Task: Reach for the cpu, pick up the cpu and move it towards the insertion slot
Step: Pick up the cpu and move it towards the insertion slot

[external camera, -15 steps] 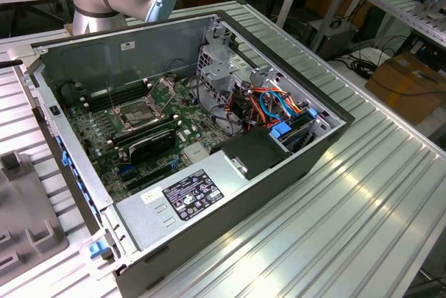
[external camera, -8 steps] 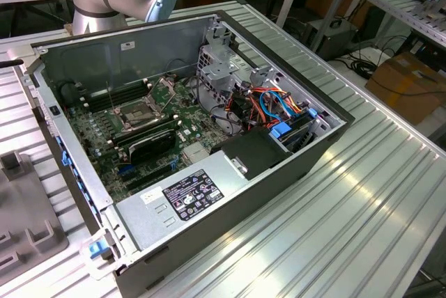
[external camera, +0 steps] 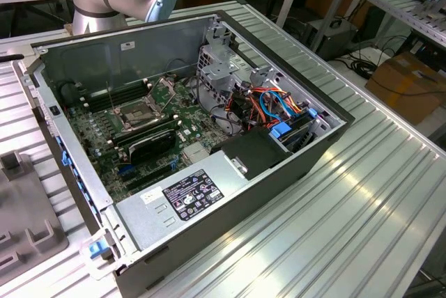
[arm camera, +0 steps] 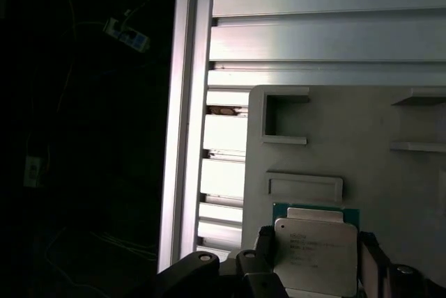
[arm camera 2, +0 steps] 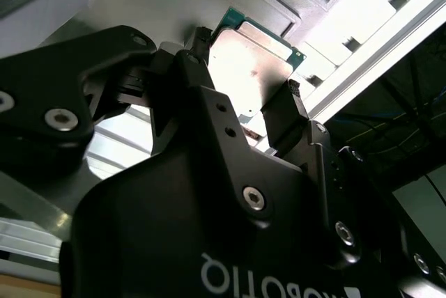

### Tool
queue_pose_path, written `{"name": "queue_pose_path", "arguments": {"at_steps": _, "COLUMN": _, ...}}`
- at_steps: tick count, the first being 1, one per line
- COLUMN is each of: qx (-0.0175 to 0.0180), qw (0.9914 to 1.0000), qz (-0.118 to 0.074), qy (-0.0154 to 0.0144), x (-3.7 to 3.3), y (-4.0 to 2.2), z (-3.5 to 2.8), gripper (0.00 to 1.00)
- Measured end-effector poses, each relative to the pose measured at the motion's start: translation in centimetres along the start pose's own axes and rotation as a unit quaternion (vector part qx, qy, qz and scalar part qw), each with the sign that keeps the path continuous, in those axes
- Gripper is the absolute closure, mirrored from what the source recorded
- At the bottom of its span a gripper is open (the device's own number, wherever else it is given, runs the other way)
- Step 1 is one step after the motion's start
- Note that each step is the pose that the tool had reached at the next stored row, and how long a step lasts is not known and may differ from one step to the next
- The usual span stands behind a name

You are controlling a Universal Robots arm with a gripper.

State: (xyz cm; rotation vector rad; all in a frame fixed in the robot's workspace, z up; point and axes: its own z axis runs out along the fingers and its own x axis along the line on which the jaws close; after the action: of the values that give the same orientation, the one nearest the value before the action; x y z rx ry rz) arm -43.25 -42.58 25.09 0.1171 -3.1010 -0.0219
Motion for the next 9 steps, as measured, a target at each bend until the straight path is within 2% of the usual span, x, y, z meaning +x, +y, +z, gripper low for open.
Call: {"name": "queue_pose_path", "arguments": {"at_steps": 9, "qx": 0.0001, "qw": 1.0, "qz": 0.0, "qy": 0.0001, "x": 0.02, "y": 0.01, "z": -0.52, "gripper": 0.45}}
